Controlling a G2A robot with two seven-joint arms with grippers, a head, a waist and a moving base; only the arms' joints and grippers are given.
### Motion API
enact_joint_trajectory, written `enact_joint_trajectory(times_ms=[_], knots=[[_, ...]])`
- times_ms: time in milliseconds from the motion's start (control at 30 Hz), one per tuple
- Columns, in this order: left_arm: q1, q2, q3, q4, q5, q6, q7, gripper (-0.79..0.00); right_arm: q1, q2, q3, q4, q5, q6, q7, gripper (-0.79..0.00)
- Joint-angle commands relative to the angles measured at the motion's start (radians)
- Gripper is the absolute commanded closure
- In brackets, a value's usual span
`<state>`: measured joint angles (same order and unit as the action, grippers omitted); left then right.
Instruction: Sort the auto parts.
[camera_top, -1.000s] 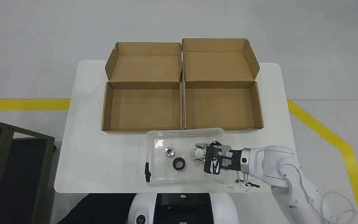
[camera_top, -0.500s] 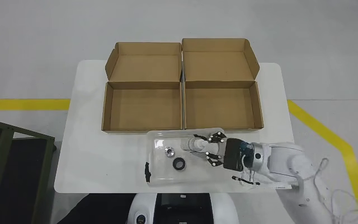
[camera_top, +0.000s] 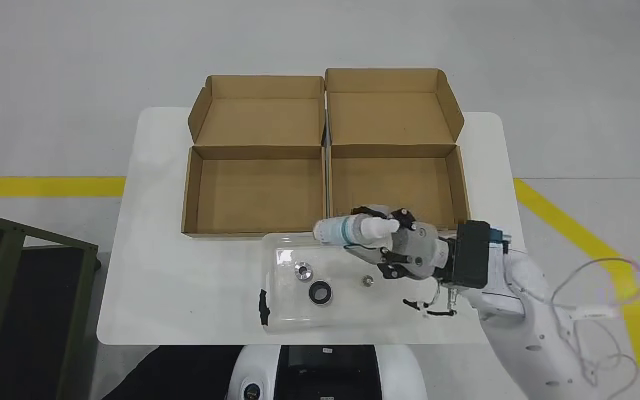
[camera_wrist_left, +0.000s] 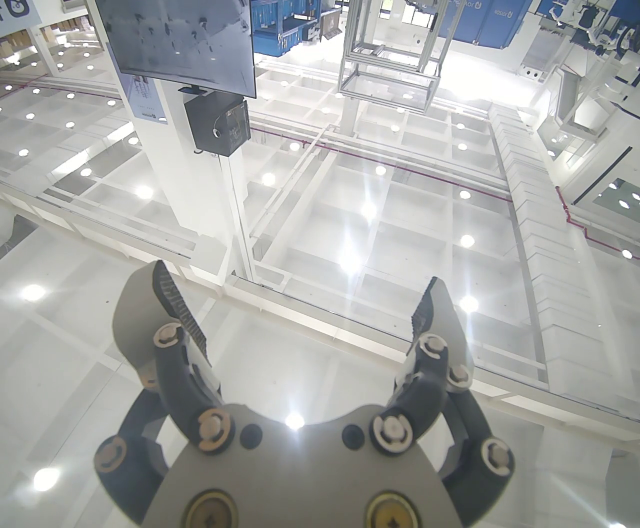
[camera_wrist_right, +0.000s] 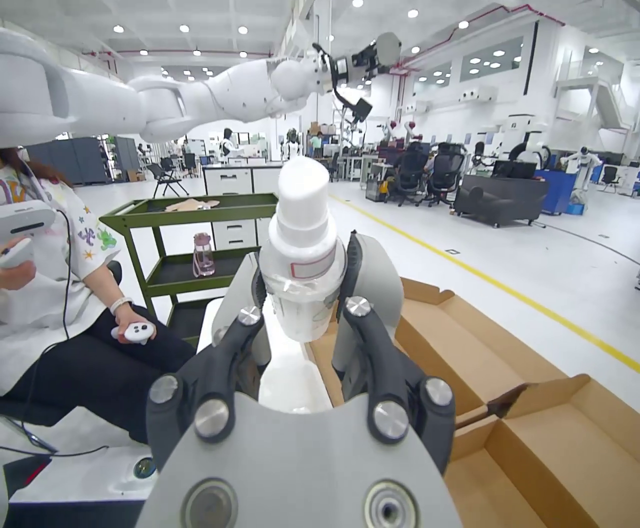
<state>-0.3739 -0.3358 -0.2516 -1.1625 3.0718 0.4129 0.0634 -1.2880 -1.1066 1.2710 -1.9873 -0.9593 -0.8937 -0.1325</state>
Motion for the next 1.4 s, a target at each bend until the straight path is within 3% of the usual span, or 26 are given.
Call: enact_joint_trajectory(times_ms=[0,767,1100,1367], knots=[[0.0,0.0,0.0,0.0,0.0,0.0,0.0,-0.785,0.005,-0.002,0.003,0.0,0.012,0.002,-0.025,0.0],[0.0,0.0,0.0,0.0,0.0,0.0,0.0,-0.785,0.039,-0.023,0.023,0.005,0.04,0.042,-0.228,0.0],[0.0,0.0,0.0,0.0,0.0,0.0,0.0,-0.785,0.067,-0.034,-0.041,0.097,-0.009,0.055,-0.169,0.0],[0.0,0.0,0.0,0.0,0.0,0.0,0.0,-0.785,0.088,-0.036,-0.073,0.194,-0.08,0.11,-0.036,0.0]])
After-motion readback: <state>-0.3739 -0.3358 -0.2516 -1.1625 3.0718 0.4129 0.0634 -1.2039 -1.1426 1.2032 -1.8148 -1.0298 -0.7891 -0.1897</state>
